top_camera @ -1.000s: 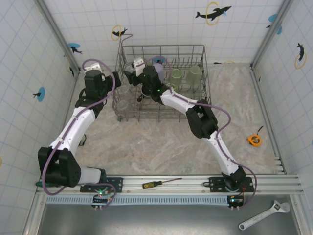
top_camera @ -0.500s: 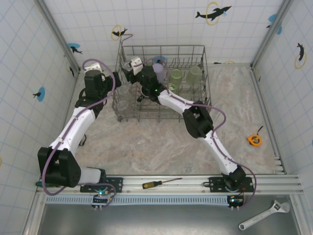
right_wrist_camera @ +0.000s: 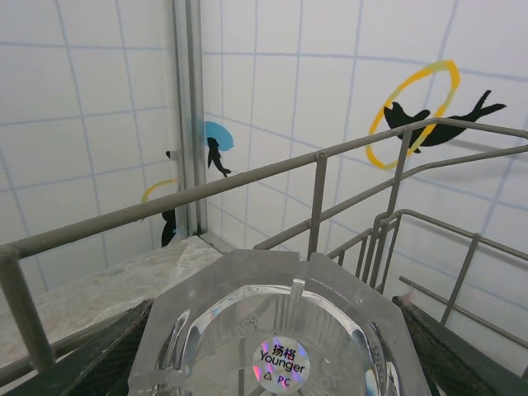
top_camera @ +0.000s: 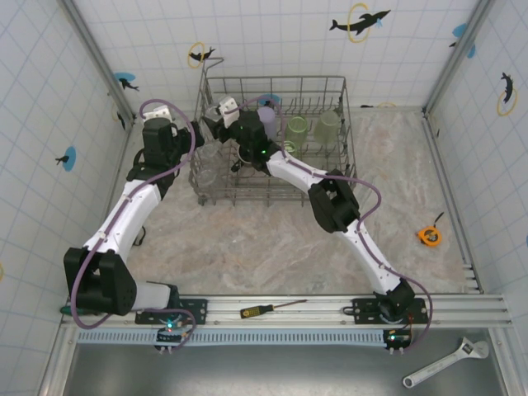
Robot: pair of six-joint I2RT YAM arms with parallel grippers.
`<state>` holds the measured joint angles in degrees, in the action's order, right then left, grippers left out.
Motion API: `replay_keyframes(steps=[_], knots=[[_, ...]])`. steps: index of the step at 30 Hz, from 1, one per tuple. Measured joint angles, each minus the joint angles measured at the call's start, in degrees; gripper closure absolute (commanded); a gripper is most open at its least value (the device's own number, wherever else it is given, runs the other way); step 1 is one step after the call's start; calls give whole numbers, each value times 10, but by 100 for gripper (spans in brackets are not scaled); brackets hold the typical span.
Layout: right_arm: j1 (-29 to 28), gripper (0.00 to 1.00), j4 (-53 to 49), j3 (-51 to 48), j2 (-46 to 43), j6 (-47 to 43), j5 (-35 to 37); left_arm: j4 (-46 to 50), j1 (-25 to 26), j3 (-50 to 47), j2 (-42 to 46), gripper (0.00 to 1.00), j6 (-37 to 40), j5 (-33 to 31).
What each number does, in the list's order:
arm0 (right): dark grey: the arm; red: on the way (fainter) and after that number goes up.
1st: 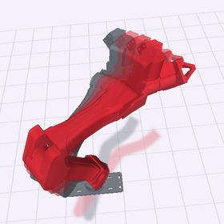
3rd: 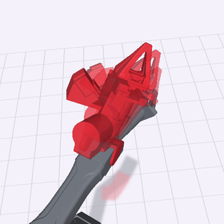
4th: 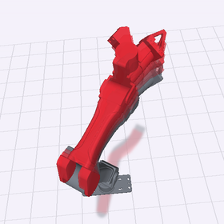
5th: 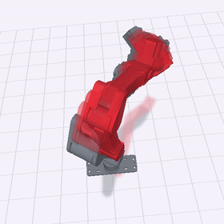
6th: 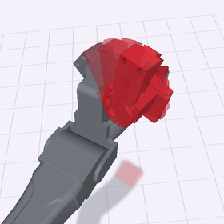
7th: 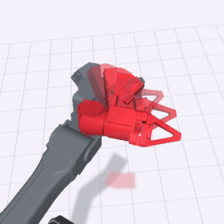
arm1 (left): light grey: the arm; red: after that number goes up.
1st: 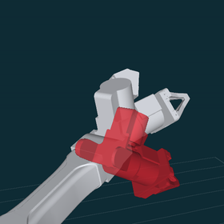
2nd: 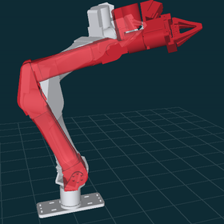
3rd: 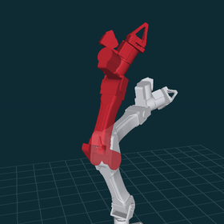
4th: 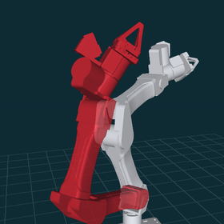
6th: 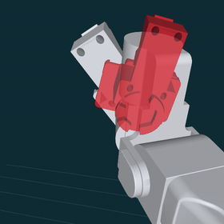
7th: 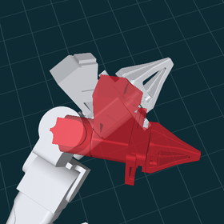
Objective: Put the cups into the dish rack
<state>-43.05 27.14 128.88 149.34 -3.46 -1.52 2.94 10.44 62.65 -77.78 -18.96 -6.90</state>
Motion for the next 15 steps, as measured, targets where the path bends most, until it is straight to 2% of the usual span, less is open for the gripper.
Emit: replay_keyframes(steps=[8, 9, 11, 15], knots=[[14, 47, -4, 0, 0, 0, -29, -4, 0, 1, -42, 6, 11, -6], [15, 47, -4, 0, 0, 0, -33, -5, 0, 1, -42, 8, 12, -4], [19, 47, -4, 0, 0, -1, -40, -9, 0, 1, -43, 21, 12, 3], [23, 47, -4, 0, 3, -3, -48, -14, 0, 0, -45, 34, 20, 22]])
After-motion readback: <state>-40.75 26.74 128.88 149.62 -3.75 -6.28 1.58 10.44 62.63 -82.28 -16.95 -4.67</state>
